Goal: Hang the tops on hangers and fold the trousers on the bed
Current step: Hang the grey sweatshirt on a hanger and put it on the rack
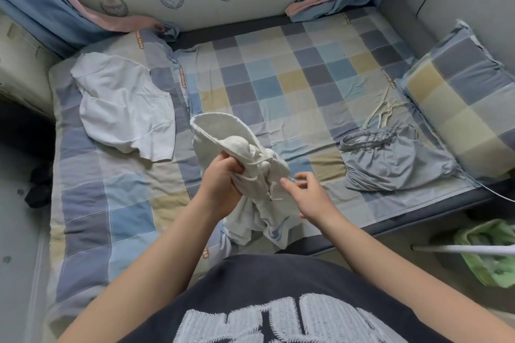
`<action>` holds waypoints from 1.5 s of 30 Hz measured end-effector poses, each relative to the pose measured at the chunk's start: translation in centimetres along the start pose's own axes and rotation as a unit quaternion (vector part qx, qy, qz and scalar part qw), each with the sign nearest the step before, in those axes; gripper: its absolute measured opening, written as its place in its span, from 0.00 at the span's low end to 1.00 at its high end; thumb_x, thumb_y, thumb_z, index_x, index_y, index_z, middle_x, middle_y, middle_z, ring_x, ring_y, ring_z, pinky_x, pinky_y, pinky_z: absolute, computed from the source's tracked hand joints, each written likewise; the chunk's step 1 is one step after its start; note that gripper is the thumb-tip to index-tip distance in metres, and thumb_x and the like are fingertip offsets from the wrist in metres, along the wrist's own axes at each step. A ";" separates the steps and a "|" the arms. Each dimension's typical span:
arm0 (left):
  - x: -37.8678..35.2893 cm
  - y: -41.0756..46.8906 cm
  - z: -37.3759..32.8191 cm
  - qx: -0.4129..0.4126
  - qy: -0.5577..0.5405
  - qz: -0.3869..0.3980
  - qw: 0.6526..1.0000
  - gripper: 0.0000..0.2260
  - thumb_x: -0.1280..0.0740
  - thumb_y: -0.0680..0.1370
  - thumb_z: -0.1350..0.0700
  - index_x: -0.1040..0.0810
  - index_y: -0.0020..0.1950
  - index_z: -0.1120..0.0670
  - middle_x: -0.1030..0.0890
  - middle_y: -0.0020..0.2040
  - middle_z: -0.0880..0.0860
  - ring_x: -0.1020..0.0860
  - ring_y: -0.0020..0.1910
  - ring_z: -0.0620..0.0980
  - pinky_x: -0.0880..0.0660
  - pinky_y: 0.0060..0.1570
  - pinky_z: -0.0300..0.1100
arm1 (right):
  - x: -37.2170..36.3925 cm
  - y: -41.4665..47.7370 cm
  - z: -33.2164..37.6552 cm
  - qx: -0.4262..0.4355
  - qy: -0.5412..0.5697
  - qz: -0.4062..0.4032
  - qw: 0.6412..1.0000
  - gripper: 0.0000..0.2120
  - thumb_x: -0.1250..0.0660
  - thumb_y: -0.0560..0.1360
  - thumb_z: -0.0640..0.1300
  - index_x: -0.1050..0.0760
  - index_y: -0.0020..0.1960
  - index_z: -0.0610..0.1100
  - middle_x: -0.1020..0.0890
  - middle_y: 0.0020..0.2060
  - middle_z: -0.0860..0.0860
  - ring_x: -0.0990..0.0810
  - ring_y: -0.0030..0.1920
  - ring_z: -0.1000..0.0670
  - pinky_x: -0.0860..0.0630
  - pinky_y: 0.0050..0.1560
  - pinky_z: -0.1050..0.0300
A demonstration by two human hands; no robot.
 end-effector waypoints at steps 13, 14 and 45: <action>0.3 -2.4 -0.4 0.009 0.132 0.067 0.989 0.19 0.41 0.66 0.70 0.22 0.54 0.63 0.18 0.44 0.60 0.20 0.47 0.61 0.20 0.50 0.54 | -2.7 3.3 1.5 -0.178 0.085 0.052 0.979 0.03 0.39 0.77 0.37 0.28 0.45 0.40 0.23 0.33 0.43 0.24 0.29 0.47 0.24 0.27 0.60; 0.8 -2.4 -0.7 0.013 0.103 0.055 0.993 0.20 0.42 0.66 0.70 0.22 0.55 0.64 0.18 0.47 0.62 0.19 0.48 0.62 0.19 0.48 0.53 | -2.1 3.9 1.1 -0.168 0.132 0.028 0.977 0.04 0.38 0.76 0.34 0.27 0.43 0.40 0.23 0.33 0.42 0.23 0.28 0.47 0.23 0.28 0.58; 3.3 3.4 6.4 0.149 0.139 -0.145 0.968 0.18 0.34 0.78 0.61 0.26 0.69 0.59 0.19 0.61 0.60 0.18 0.48 0.56 0.21 0.31 0.43 | 7.2 1.9 -13.2 -0.235 0.436 -0.061 0.866 0.17 0.45 0.77 0.33 0.24 0.61 0.34 0.19 0.49 0.38 0.19 0.43 0.41 0.18 0.38 0.51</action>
Point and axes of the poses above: each hand's wrist, its own y-axis towards the middle knuckle, its own x-axis out of the back of the hand, z = x × y, the point moved 7 cm from there along y, towards the middle knuckle
